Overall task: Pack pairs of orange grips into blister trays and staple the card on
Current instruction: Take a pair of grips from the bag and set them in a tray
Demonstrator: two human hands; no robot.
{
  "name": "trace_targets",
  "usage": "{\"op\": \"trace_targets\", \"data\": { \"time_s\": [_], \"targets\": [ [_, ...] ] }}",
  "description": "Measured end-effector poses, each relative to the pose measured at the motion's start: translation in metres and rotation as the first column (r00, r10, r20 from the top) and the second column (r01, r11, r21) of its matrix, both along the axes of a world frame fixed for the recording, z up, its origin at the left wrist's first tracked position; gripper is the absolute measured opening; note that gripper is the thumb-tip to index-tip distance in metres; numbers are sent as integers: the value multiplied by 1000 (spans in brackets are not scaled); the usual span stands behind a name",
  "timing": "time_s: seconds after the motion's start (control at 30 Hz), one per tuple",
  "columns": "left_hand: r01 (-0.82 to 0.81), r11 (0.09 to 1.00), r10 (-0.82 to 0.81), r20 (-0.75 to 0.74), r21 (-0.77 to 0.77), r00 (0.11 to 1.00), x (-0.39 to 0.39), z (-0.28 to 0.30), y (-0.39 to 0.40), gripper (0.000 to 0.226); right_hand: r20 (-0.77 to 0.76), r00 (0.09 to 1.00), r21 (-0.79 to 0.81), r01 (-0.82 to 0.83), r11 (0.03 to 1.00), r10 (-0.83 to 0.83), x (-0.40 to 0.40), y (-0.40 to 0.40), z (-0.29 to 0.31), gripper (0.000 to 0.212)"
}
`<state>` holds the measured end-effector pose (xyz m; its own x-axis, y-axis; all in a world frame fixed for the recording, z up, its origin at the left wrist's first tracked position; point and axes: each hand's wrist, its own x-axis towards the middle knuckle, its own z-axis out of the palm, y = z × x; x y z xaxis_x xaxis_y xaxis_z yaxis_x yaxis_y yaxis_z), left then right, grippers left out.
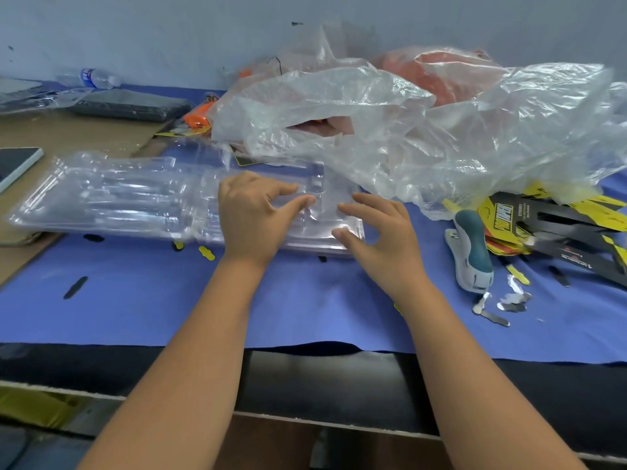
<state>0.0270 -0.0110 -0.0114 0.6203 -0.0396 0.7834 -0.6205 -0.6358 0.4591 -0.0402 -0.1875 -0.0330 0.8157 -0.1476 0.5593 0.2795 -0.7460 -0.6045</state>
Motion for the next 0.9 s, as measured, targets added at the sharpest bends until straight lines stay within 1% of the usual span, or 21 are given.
{"op": "trace_targets", "data": {
  "time_s": [0.07,0.17,0.23,0.3,0.4,0.47,0.5,0.6,0.67,0.73,0.77,0.8,0.83,0.87,0.9],
  "targets": [
    [4,1000,-4,14,15,1000,-1,2,-1,29,44,999,-45,27,999,-25,-1,0,2,28],
    [-9,997,4,69,72,998,-3,2,-1,22,159,983,-141,109,984,-86,-3,2,3,22],
    [0,992,-15,117,130,993,-6,2,0,27,238,963,-189,174,966,-127,-3,5,3,20],
    [43,978,-75,153,204,985,-7,3,1,30,298,939,-205,238,949,-171,-3,6,4,19],
    [45,953,-119,234,300,965,-5,3,-2,25,330,916,-159,294,943,-230,-3,6,6,18],
    [30,955,-116,279,296,953,-2,2,-4,13,337,907,-143,313,939,-251,-3,4,6,18],
    [26,962,-109,297,272,949,0,1,-3,9,316,916,-118,296,948,-246,-3,3,6,20],
    [9,980,-76,335,197,939,3,0,1,8,155,974,70,157,985,-166,2,-3,3,31],
    [1,982,-70,362,188,930,2,0,1,8,102,987,92,118,989,-127,6,-5,1,29],
    [1,979,-80,377,206,923,0,-1,-3,6,146,977,101,139,985,-153,7,-6,-1,19],
    [-12,976,-72,373,218,925,-1,-2,-6,7,186,966,136,153,979,-177,7,-7,-1,17],
    [-38,973,-46,358,226,932,-3,-3,-9,16,220,954,182,164,969,-203,6,-7,-1,16],
    [-67,970,-15,328,235,944,-5,-4,-13,30,244,942,224,176,959,-230,5,-7,0,16],
    [-76,968,4,289,238,957,-8,-5,-16,46,267,928,251,192,949,-258,5,-8,1,16],
    [-64,972,2,262,227,965,-11,-5,-20,55,294,912,271,207,940,-286,4,-7,3,15]
  ]
}}
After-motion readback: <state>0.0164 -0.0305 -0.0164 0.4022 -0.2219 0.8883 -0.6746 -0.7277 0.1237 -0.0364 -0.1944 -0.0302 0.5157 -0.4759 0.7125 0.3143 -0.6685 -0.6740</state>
